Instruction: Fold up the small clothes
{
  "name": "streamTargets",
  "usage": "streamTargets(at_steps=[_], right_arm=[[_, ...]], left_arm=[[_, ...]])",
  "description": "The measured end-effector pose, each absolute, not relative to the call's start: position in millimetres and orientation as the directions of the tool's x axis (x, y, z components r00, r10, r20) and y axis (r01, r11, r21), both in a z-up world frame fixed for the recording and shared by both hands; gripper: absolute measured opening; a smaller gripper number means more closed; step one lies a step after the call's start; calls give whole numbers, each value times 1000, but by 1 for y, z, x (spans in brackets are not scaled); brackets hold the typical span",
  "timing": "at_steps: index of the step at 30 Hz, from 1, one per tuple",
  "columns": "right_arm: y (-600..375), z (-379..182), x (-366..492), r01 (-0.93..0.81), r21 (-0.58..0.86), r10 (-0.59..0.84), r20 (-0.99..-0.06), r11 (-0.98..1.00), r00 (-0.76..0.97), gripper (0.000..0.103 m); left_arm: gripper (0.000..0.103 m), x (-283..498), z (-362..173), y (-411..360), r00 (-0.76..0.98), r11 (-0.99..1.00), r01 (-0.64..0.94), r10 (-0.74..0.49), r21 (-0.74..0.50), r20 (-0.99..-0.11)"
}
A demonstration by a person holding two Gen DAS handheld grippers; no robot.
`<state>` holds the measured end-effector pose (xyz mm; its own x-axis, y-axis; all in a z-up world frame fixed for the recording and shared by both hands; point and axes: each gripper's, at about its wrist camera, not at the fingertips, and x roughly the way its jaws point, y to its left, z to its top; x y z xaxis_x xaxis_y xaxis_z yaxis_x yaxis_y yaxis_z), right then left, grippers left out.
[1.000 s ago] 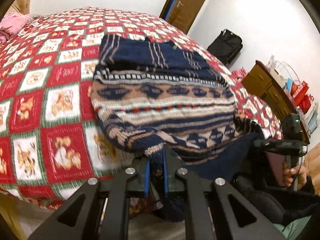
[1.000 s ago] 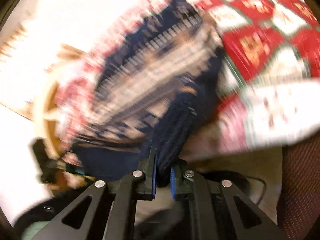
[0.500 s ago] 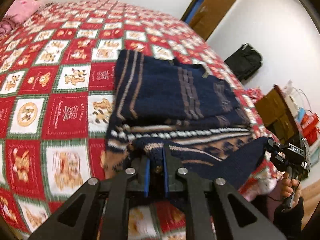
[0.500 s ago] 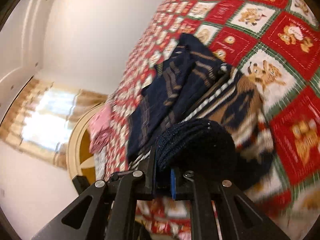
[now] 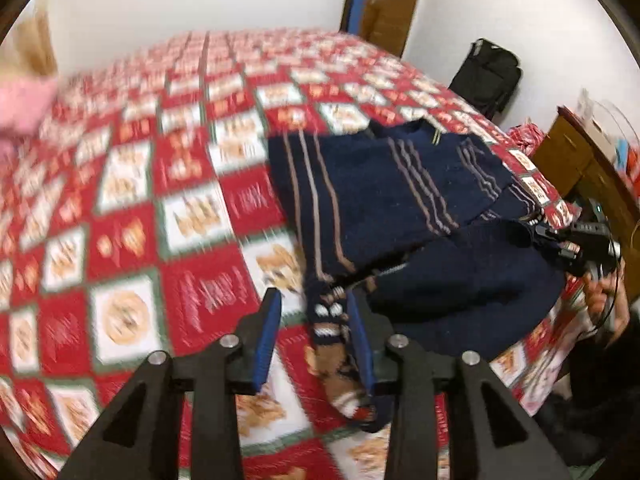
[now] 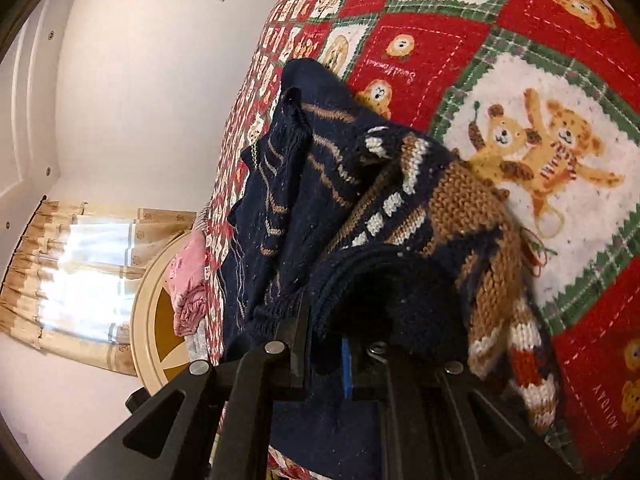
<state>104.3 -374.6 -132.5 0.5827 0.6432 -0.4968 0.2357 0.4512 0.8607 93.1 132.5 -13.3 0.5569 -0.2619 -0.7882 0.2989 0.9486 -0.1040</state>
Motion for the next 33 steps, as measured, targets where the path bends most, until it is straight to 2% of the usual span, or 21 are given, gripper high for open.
streamTargets(at_steps=[4, 6, 8, 9, 13, 16, 20, 23, 24, 25, 26, 27, 28, 30, 33], right_arm=[[-374, -132, 103, 238, 857, 638, -502, 457, 584, 11], [-372, -131, 103, 238, 849, 634, -514, 472, 578, 11], [-370, -129, 102, 237, 840, 627, -526, 487, 575, 11], [-369, -129, 102, 238, 837, 623, -530, 493, 575, 11], [-369, -130, 103, 240, 836, 619, -531, 493, 579, 11], [-368, -130, 103, 236, 834, 622, -534, 498, 573, 11], [-367, -126, 104, 206, 831, 635, -534, 517, 558, 13], [-377, -108, 102, 143, 873, 666, -453, 467, 593, 15], [-382, -98, 99, 114, 881, 664, -426, 460, 615, 22], [-388, -86, 94, 80, 880, 650, -404, 468, 644, 37], [-393, -77, 90, 55, 874, 630, -390, 482, 671, 47], [-401, -64, 82, 31, 862, 593, -374, 506, 713, 67], [-407, -57, 77, 19, 852, 566, -364, 523, 740, 79], [-415, -45, 69, 7, 822, 523, -369, 570, 769, 79], [-402, -40, 71, 38, 671, 444, -530, 740, 723, 79]], left_arm=[[37, 78, -5, 107, 608, 879, 477, -333, -3, -721], [43, 68, -10, 79, 619, 788, 598, -341, 144, -707], [55, 70, -16, 59, 630, 710, 658, -337, 251, -699], [56, 77, -17, 53, 619, 695, 673, -344, 251, -706], [56, 129, -28, 45, 504, 741, 670, -401, 53, -764], [55, 137, -39, 38, 424, 729, 683, -454, -53, -784], [55, 130, -57, 16, 399, 688, 726, -412, 7, -819], [49, 132, -67, 13, 404, 705, 709, -386, 17, -830], [46, 133, -67, 14, 411, 713, 701, -386, 15, -826], [40, 134, -66, 17, 416, 724, 690, -391, 4, -821], [32, 136, -64, 22, 415, 740, 672, -404, -24, -815], [27, 137, -63, 26, 413, 754, 654, -419, -57, -809], [17, 139, -63, 31, 401, 764, 637, -445, -105, -801], [16, 141, -64, 36, 396, 785, 597, -468, -165, -790], [15, 134, -65, 34, 422, 802, 574, -463, -165, -780]])
